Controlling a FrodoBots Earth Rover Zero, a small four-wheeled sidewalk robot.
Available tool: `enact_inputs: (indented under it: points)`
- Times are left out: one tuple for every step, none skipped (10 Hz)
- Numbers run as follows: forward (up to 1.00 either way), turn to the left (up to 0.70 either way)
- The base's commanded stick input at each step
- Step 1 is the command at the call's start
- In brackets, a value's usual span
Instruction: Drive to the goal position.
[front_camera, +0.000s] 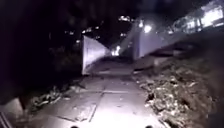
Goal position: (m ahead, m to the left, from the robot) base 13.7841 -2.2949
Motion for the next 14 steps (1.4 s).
enact_inputs:
  points:
    - [0.50, 0.00]
    - [0.50, 0.00]
    - [0.50, 0.00]
    - [0.50, 0.00]
    - [0.50, 0.00]
    - [0.50, 0.00]
    - [0.50, 0.00]
    - [0.50, 0.00]
    - [0.50, 0.00]
    - [0.50, 0.00]
    - [0.50, 0.00]
    - [0.50, 0.00]
    - [0.50, 0.00]
    - [0.50, 0.00]
